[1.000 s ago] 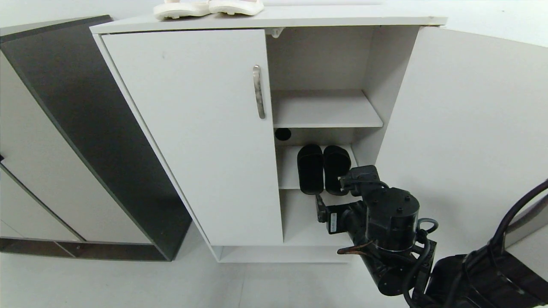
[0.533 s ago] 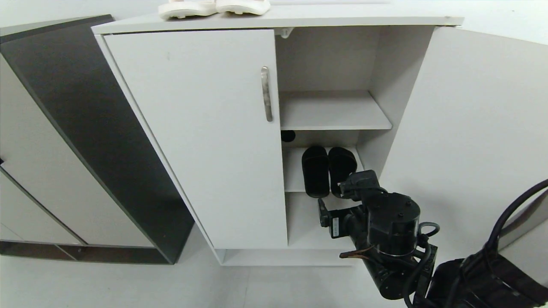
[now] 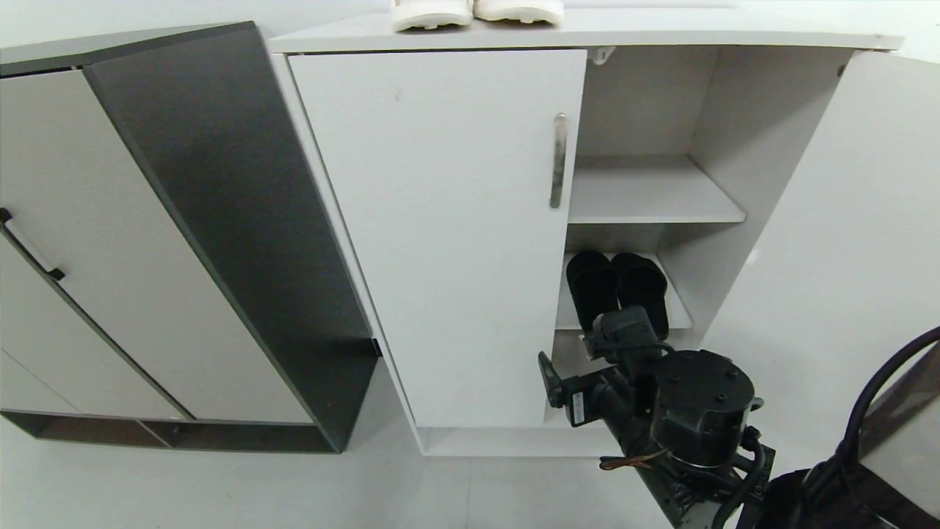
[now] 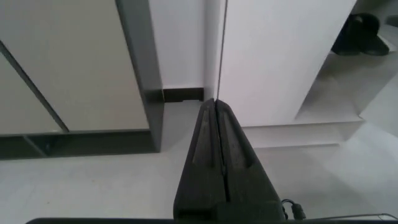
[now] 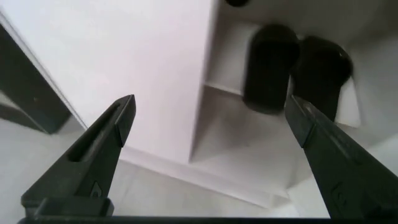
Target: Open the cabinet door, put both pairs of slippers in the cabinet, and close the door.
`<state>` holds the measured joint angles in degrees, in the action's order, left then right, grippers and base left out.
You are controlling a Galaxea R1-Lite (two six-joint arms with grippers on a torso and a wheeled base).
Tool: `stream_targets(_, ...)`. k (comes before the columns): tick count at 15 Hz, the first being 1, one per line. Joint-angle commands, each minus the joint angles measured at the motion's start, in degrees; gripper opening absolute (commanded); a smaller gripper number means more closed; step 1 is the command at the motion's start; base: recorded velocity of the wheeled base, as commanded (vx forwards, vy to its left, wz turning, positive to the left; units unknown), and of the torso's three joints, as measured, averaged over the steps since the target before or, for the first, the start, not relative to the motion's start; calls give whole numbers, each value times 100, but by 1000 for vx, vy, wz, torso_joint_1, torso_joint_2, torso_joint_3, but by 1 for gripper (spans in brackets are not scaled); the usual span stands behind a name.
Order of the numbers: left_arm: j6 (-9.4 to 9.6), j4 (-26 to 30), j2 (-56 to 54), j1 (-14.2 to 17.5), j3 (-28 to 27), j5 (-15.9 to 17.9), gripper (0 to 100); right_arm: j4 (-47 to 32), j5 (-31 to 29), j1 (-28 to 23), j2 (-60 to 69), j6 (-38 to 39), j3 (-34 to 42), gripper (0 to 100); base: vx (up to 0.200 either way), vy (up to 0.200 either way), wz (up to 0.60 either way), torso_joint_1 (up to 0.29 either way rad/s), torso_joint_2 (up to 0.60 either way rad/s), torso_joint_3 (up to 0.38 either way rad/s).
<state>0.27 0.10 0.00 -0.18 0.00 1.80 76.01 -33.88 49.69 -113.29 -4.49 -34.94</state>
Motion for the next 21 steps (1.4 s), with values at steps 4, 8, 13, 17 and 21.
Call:
stream_targets(4,8,-1,9,1,0,4,0,54,39,-47,-141,-8,75,100,0,200,0,4,2,1)
stream_targets(8,8,-1,9,1,0,-5,0,54,92,-38,-141,-8,110,100,0,100,0,1,0,2)
stream_targets(13,8,-1,0,1,0,-5,0,125,153,-38,-141,-17,145,100,0,0,0,0,0,0)
stream_targets(17,8,-1,9,1,0,4,0,134,153,-38,-185,-17,136,100,0,0,0,0,0,0)
stream_targets(21,0,-1,0,1,0,-5,0,134,153,-47,-229,-17,136,100,0,0,0,4,-131,-200)
